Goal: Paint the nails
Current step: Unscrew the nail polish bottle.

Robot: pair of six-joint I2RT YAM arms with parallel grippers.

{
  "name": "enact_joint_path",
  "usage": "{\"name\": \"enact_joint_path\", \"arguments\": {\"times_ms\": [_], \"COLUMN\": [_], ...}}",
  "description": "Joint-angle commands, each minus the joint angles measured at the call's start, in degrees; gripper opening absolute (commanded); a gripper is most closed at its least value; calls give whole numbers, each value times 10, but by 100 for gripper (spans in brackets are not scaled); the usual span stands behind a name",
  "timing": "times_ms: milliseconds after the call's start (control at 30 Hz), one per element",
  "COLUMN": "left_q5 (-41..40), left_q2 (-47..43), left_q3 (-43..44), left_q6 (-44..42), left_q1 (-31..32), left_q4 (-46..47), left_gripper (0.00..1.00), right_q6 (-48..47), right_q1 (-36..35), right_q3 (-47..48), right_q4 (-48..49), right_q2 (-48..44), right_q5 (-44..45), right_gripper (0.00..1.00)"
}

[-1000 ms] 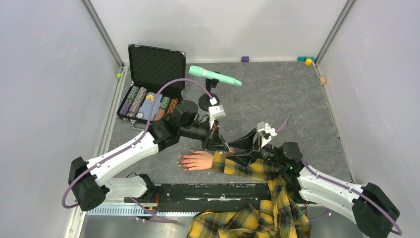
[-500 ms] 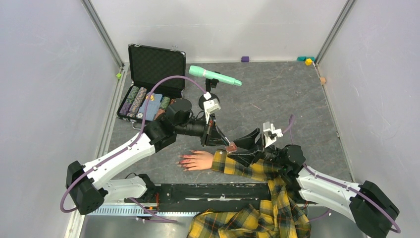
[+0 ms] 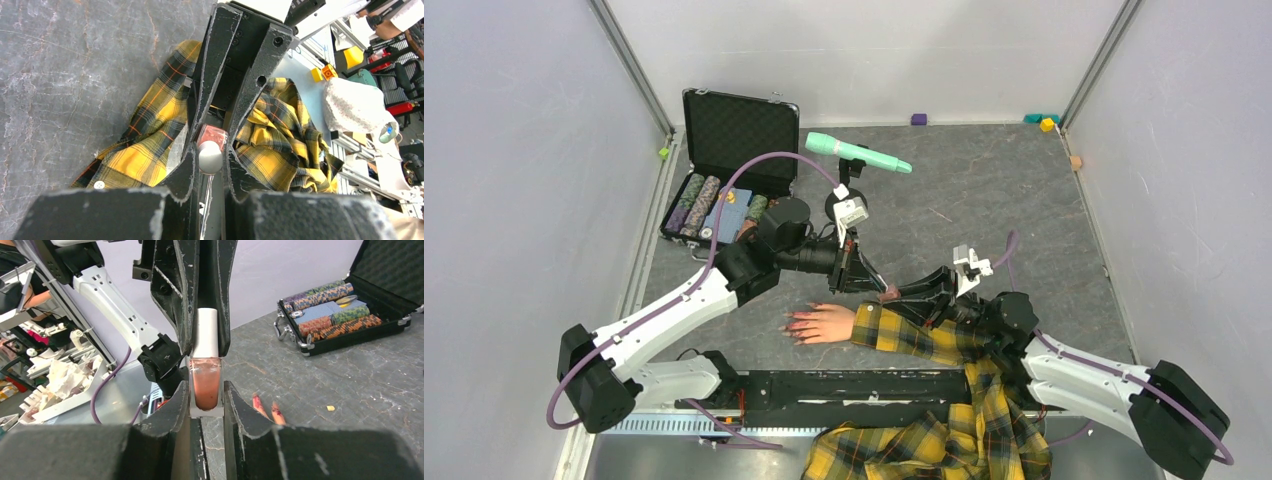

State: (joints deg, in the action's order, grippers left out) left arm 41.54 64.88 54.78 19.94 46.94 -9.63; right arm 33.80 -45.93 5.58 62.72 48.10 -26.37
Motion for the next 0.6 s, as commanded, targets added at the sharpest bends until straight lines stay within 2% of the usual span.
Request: {"name": "enact_joint_path", "arguments": {"times_ms": [0, 300, 333, 567], "left_q5": [1, -22, -23, -5], "left_q2": [-1, 18, 25, 48], "left_q3": [-1, 1, 0, -16], "left_q6": [23, 53, 64, 118], "left_q1": [-3, -33, -43, -92], "left_q4": [25, 12, 12, 43], "left_gripper": [2, 2, 2, 2], "right_q6": [-40, -134, -154, -223], "right_q1": [-3, -29, -37, -81], "right_q3": [20, 46, 58, 115], "right_q4": [-39, -163, -183, -222], "right_q2": [-10, -30, -27, 20], "right_q5": [59, 232, 279, 418], "right_gripper": [0, 0, 0, 0]}}
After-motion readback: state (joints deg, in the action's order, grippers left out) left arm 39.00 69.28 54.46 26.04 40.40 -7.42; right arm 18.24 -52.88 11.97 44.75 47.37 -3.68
